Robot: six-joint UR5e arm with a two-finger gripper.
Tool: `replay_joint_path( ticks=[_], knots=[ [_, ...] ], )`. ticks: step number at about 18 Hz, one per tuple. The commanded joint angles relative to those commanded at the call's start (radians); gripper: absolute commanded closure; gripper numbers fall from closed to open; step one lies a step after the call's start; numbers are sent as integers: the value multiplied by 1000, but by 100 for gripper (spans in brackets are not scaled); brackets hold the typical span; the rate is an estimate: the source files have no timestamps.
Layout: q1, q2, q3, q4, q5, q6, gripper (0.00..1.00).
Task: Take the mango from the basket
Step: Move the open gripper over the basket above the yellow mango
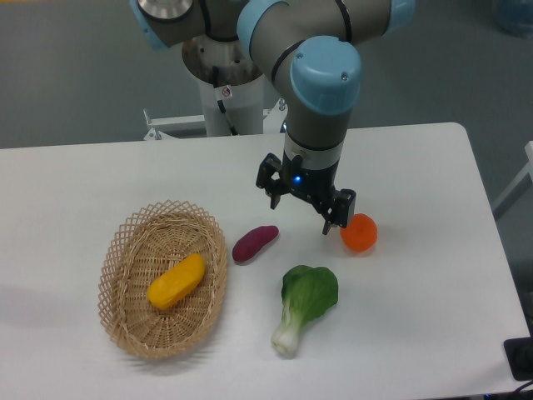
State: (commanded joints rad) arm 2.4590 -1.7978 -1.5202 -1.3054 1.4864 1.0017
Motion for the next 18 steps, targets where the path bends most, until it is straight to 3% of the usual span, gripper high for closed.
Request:
replay_joint_path(
  ticks=[5, 7, 9, 11, 13, 18],
  knots=[
    [-6, 18, -28, 2, -2, -34, 0],
    [-9, 40, -66, 12, -9, -58, 0],
    [-12, 67, -118, 67, -44, -93, 0],
    [-18, 84, -173, 159, -61, -153, 0],
    [-67, 86, -202, 224, -60, -230, 0],
    [-172, 26, -204, 265, -55, -431, 0]
  ],
)
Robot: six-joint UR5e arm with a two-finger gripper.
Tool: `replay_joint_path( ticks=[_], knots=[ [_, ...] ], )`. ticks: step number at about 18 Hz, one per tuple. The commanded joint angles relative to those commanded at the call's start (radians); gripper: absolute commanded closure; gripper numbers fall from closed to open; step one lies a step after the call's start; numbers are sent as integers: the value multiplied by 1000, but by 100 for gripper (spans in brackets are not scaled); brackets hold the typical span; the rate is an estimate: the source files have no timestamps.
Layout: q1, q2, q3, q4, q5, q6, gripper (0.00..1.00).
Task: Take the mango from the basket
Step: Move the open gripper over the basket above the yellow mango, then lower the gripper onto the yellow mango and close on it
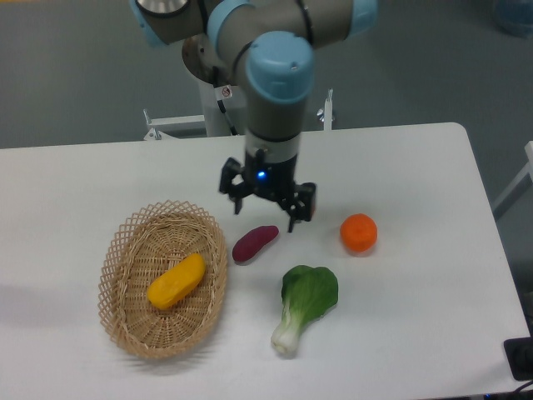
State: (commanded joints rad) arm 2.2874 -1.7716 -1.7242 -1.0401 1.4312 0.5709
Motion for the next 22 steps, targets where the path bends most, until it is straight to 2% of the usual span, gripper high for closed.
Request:
replay_joint_path(
  ticks=[2, 5, 7, 13, 17, 22],
  knots=[
    [-41, -41, 0, 34, 2, -11, 0],
    [-101, -103, -2, 118, 8, -5, 0],
    [-132, -121, -6, 144, 38, -5, 0],
    [-161, -141, -9, 152, 48, 20, 0],
    [-184, -149, -43, 157, 78, 164, 0],
    [-209, -206, -38, 169, 80, 170, 0]
  ],
)
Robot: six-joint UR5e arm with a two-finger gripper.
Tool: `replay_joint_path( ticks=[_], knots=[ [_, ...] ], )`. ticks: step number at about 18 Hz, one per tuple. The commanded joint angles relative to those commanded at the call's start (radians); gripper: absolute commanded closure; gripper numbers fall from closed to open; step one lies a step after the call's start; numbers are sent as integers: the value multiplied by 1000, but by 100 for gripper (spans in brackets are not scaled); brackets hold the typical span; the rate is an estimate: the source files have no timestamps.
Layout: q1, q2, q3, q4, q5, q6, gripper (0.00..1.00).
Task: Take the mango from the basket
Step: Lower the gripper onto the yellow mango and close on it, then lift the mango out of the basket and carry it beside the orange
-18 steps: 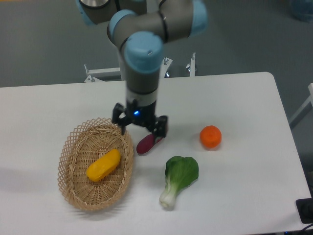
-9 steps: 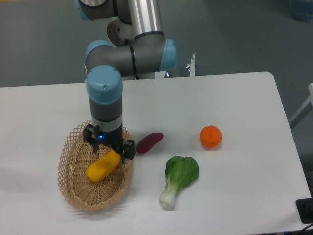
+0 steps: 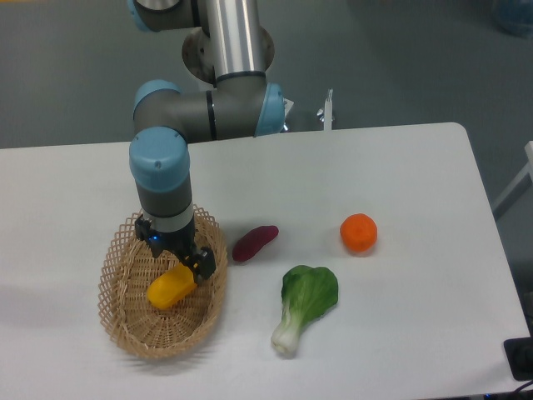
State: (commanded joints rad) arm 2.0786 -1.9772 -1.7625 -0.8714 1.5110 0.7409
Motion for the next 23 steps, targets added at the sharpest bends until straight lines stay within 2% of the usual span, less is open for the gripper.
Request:
replay_joint_path(
  ticks=[2, 4, 13, 14, 16, 17, 23],
  knots=[
    [-9, -29, -3, 26, 6, -2, 0],
    [-20, -32, -3, 55, 23, -5, 0],
    [-20, -51, -3, 71, 26, -17, 0],
    [-20, -52, -3, 74, 28, -28, 12],
    [-22, -48, -2, 83, 28, -48, 51],
    [-22, -48, 2, 83, 28, -48, 59],
    [-20, -42, 11, 81, 28, -44, 59]
  ],
)
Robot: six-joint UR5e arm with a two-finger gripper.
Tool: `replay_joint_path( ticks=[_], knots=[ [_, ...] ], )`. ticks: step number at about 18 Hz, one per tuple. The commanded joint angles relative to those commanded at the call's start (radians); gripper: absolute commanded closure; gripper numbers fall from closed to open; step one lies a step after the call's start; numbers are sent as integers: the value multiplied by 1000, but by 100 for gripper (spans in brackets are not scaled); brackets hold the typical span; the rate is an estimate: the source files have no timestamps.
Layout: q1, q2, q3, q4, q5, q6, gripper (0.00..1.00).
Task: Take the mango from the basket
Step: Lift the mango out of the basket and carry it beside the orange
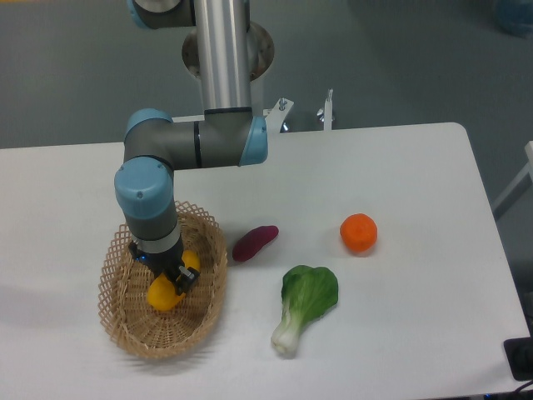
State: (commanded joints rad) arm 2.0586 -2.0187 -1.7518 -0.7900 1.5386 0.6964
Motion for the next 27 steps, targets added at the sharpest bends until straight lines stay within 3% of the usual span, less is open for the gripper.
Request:
replay_joint_path(
  ticks=[4, 7, 12, 17, 21, 27],
  knots=[
    [9, 35, 20, -5, -2, 5, 59],
    [72, 93, 38, -8, -11, 6, 58],
    [175, 149, 77, -95, -11, 76, 57],
    [317, 210, 103, -231, -24, 268, 55],
    [440, 229, 126, -302, -72, 441, 55],
    [570, 232, 136, -324, -95, 650, 56]
  ],
)
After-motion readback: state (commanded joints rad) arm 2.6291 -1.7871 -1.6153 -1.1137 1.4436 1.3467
